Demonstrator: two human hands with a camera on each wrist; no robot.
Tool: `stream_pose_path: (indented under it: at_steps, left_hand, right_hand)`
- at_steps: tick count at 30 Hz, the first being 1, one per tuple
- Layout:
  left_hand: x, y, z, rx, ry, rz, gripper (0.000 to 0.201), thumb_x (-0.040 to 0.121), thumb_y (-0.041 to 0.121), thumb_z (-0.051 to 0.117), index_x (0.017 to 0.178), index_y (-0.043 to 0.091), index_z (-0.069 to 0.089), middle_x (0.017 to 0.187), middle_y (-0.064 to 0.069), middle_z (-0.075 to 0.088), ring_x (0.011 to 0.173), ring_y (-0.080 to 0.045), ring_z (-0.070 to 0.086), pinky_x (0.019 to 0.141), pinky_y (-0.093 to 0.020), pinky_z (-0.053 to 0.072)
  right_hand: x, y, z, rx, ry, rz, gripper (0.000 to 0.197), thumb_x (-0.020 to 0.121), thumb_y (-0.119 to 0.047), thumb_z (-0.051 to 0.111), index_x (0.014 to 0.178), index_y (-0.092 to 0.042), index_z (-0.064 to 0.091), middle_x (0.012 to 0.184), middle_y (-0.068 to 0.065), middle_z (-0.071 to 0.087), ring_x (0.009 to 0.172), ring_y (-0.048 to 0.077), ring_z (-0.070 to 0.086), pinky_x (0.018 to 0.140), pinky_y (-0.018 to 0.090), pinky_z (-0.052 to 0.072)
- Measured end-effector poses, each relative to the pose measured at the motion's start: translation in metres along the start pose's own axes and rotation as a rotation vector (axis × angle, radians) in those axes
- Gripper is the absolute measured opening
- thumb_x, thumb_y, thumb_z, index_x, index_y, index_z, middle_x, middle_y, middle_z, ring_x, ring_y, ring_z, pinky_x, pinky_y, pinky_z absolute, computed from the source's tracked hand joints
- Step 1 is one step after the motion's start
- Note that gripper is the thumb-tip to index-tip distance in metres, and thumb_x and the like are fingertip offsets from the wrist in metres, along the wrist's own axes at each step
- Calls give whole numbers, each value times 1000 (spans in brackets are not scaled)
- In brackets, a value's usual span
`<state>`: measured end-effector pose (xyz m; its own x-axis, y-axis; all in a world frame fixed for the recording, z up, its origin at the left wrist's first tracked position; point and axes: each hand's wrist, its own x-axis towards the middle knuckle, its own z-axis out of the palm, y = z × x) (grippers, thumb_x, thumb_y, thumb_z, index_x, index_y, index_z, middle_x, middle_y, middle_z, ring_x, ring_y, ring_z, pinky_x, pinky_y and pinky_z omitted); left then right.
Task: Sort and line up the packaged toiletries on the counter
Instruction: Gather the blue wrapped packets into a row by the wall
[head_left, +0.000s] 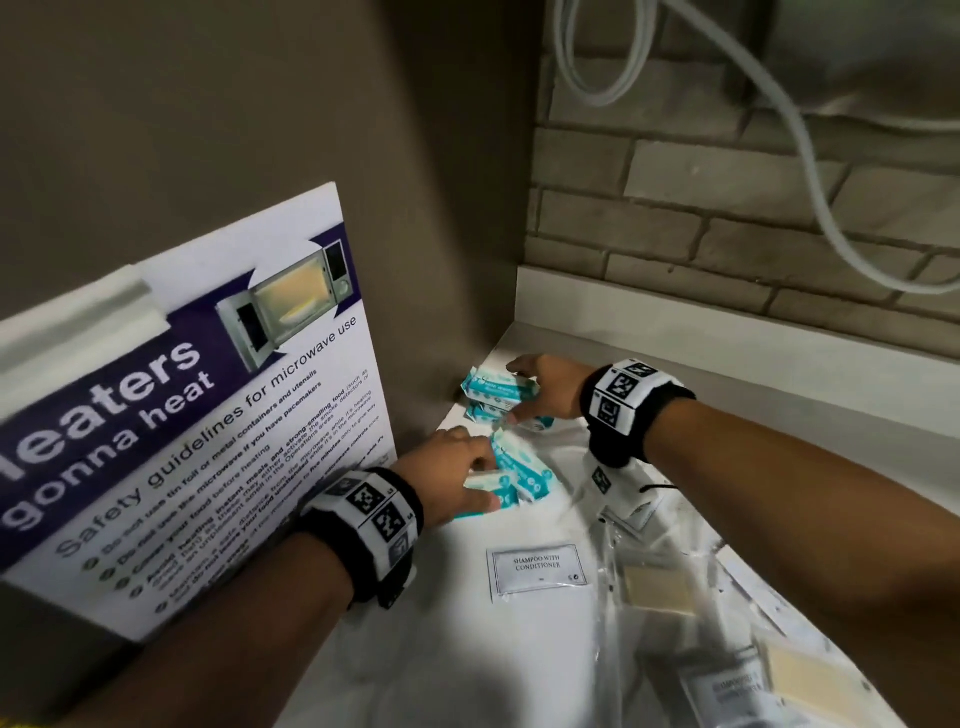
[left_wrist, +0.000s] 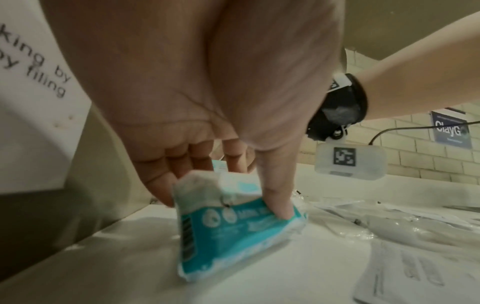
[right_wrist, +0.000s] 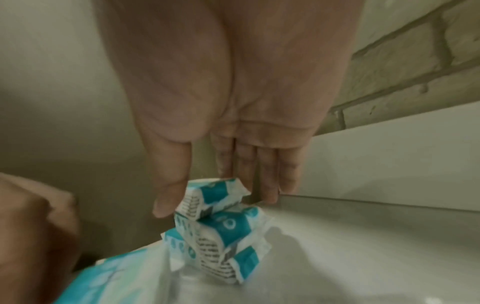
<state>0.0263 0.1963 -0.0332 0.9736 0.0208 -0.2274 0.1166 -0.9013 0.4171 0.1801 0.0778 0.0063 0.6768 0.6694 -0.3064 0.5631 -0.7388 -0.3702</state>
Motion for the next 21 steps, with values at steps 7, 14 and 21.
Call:
stream_pose_path:
  at_steps: [7, 14, 21]
  left_hand:
    - [25, 21, -13, 13, 248, 102, 48, 84, 25, 68, 129, 23, 52, 141, 0, 40, 130, -23, 33, 111, -33, 29]
    - [78, 39, -23, 313, 31, -30, 69, 96, 15, 52, 154, 33, 19, 164, 0, 10, 148, -32, 11, 120, -45, 15]
    - [81, 31, -39, 157, 197, 4, 61, 78, 23, 78, 134, 15, 53, 133, -7, 57, 119, -24, 56, 103, -30, 43]
  right_hand:
    - [-39, 32, -1, -181, 161, 69, 33, 82, -22, 67, 114, -15, 62, 121, 8, 63, 109, 27, 60, 87, 27, 46]
    - [-55, 54, 36, -203, -24, 93, 60, 86, -22, 60, 143, -33, 42, 144, -3, 48, 130, 22, 49, 109, 37, 40]
    - [-92, 52, 27, -341, -71, 17, 27, 98, -26, 42, 121, -26, 57, 124, 0, 59, 119, 22, 54, 87, 26, 36]
